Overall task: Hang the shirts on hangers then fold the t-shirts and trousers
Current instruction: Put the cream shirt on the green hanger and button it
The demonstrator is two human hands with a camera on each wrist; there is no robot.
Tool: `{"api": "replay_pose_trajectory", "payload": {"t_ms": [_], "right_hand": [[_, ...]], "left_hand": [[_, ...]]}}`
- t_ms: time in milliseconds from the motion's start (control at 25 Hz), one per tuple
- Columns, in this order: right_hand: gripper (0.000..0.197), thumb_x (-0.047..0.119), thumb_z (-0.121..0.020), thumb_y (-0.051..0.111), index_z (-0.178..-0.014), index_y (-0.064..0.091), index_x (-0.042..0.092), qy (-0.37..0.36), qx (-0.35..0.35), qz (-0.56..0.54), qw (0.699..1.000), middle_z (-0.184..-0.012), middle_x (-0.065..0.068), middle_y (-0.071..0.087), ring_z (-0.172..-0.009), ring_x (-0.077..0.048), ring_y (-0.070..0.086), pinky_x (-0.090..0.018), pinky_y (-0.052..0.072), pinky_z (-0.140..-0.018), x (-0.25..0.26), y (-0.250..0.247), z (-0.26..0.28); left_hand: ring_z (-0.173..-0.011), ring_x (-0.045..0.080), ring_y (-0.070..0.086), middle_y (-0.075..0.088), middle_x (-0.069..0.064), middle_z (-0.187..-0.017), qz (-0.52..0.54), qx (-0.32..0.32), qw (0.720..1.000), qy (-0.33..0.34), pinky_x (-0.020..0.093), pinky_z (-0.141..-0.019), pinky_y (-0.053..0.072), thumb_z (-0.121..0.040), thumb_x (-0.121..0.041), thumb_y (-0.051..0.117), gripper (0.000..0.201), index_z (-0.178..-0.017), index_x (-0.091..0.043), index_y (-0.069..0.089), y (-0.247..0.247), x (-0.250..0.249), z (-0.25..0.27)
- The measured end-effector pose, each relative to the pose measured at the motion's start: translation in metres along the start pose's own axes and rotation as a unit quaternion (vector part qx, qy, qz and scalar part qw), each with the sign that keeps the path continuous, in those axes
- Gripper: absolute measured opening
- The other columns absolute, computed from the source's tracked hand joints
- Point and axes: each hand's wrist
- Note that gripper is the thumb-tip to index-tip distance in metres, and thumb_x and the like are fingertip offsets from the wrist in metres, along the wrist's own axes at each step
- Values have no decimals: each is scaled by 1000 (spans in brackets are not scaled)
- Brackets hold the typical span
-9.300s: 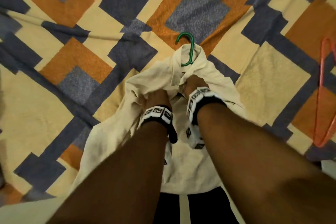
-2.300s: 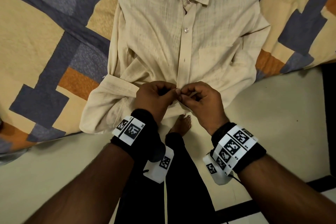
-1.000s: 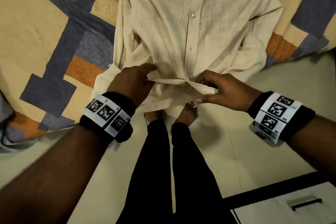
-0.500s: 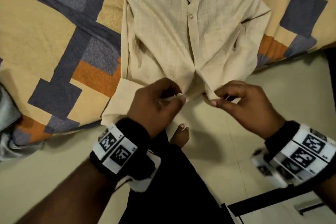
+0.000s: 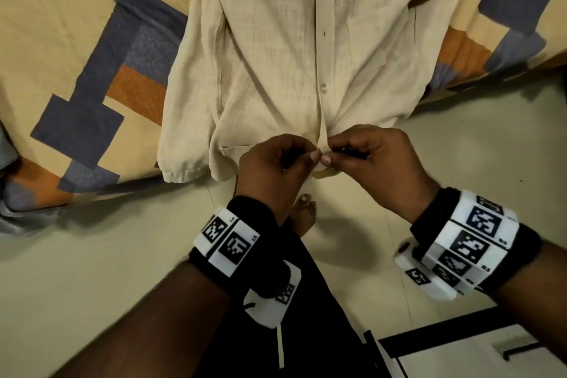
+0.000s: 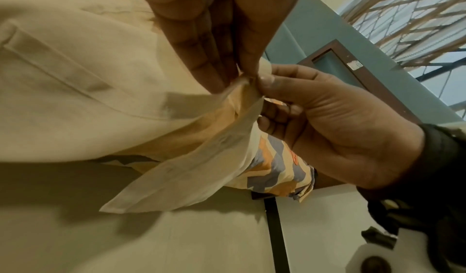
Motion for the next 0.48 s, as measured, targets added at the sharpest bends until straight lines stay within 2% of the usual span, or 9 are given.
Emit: {"api": "replay_pose_trajectory", "payload": {"t_ms": [120,200,240,360,400,480], "right_hand": [[14,6,-81,72,-91,76,15,-60,9,56,997,-81,5,68,-76,-6,65,-18,50,-71,-6,4,5],[20,4,-84,66,-97,76,16,-69,24,60,996,-85,10,69,-82,-3,65,-17,51,-76,-9,10,7],[20,5,-85,66,-97,76,17,-62,24,52,996,-86,10,69,-83,-4,65,-20,52,-77,-9,11,7],[9,10,-82,74,-88,77,16,-25,-5,22,999,-80,5,70,-77,-10,67,-37,56,-76,-8,14,3],[5,11,-80,75,-84,76,15,-16,-15,10,1000,-78,5,69,-75,-13,68,-39,57,-74,-6,15,2],[4,14,-79,77,-81,74,14,-14,-30,-7,999,-77,4,67,-72,-15,69,-38,58,-71,-1,18,1]], "left_hand": [[-68,15,69,71,-4,-71,-2,-20,1000,-11,44,-72,58,-77,-22,73,7,-74,-27,72,3,5,-2],[-65,12,68,70,-6,-65,-13,-26,999,-23,38,-72,58,-78,-17,75,10,-74,-25,72,0,7,-5],[-64,10,67,70,-6,-64,-16,-26,999,-24,34,-71,57,-78,-16,75,10,-74,-24,73,-1,7,-6],[-65,12,68,71,-3,-65,-8,-15,999,-33,30,-70,56,-78,-7,71,13,-79,-19,74,-2,3,-8],[-67,14,69,72,1,-67,7,-13,999,-37,31,-72,57,-78,-5,69,13,-82,-16,75,-3,0,-9],[-72,17,71,73,4,-70,30,-7,999,-36,34,-75,58,-78,-7,70,11,-85,-13,76,-5,-2,-11]]}}
Point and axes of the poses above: each hand's wrist, its own z-axis away from the middle knuckle, its own y-axis out of the palm, x = y × z
